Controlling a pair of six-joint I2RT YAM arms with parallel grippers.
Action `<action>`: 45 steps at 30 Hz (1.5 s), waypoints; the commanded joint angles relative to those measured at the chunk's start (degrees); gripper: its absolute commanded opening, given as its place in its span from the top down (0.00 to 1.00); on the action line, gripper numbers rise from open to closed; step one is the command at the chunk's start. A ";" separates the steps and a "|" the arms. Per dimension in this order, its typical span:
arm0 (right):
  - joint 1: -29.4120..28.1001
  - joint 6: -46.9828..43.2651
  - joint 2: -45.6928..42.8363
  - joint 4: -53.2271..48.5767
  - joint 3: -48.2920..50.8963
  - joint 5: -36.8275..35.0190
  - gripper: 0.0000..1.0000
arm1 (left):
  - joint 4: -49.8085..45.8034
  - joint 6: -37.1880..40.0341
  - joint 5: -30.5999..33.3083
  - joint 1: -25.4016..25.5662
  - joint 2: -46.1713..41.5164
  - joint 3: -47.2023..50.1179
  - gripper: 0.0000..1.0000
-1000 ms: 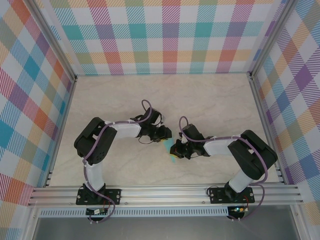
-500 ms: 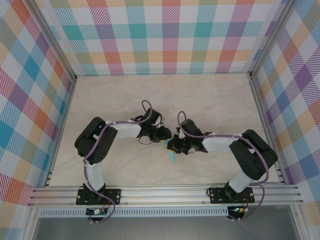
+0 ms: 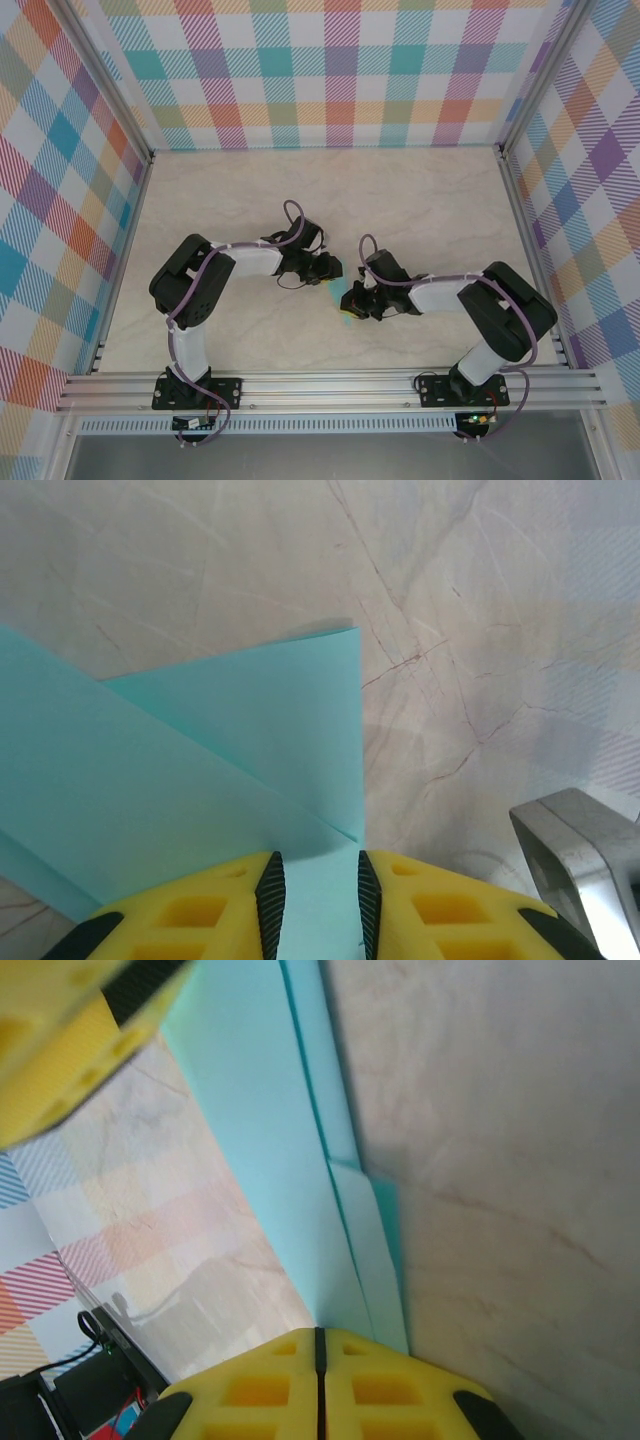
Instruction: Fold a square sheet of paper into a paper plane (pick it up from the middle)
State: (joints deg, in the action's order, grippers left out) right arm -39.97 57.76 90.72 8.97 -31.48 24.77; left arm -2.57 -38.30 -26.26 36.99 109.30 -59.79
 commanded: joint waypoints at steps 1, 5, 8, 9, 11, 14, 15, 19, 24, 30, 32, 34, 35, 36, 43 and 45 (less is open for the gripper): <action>-0.89 -1.76 -1.83 -6.95 1.34 1.27 0.92 | -4.04 0.78 4.51 0.07 1.39 1.71 0.70; -0.95 -0.89 -4.08 -6.08 5.11 2.17 0.92 | -4.08 0.69 4.72 0.10 1.25 1.86 0.71; -1.08 -2.09 -6.88 -8.13 6.48 2.41 0.91 | -4.24 0.70 4.75 0.10 1.53 1.71 0.71; -1.08 -2.53 -7.79 -8.93 6.84 2.23 0.91 | -4.36 0.69 4.82 0.10 1.60 1.70 0.71; -1.04 -3.62 -9.72 -10.90 7.27 2.11 0.90 | -4.31 0.69 4.55 0.05 1.79 1.53 0.70; -1.08 -4.96 -12.15 -12.88 6.75 2.21 0.89 | -4.24 0.79 4.05 0.10 1.78 1.47 0.70; -1.08 -5.10 -13.07 -13.04 6.34 1.92 0.88 | -4.24 0.79 3.98 0.09 1.77 1.38 0.70; -1.08 -5.95 -13.81 -12.82 2.20 1.41 0.86 | -4.07 0.79 3.76 0.09 1.77 1.55 0.70; -1.08 -4.15 -6.71 -7.26 -3.90 2.03 0.87 | -3.85 0.69 3.39 0.10 2.04 1.69 0.70; -0.99 -4.89 0.46 -7.42 -6.88 1.50 0.87 | -3.73 0.69 3.18 0.10 2.46 1.61 0.70; -0.99 -3.76 1.63 -5.31 -4.56 2.43 0.87 | -3.60 0.33 4.12 0.10 2.31 1.63 0.70; -1.00 -3.21 1.58 -4.97 -2.12 2.73 0.87 | -2.90 -0.20 5.55 0.05 1.40 2.36 0.71; -0.99 -3.23 1.17 -4.93 -0.68 2.90 0.87 | -3.05 -0.10 6.19 0.07 0.98 2.40 0.71; -0.99 -3.37 0.64 -4.93 0.38 3.20 0.87 | -3.08 -0.08 6.18 -0.01 0.95 2.31 0.71; -1.09 -8.35 -4.00 -10.95 4.07 6.57 0.87 | -3.34 0.45 5.27 0.01 2.13 1.61 0.71; -1.00 -8.88 -5.68 -13.31 4.15 5.22 0.87 | -3.49 0.47 5.04 0.01 2.15 1.52 0.71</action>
State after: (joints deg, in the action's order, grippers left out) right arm -40.60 51.64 87.00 3.14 -28.88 29.26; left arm -2.46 -38.35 -26.00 36.99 109.30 -59.70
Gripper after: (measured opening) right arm 0.131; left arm 0.291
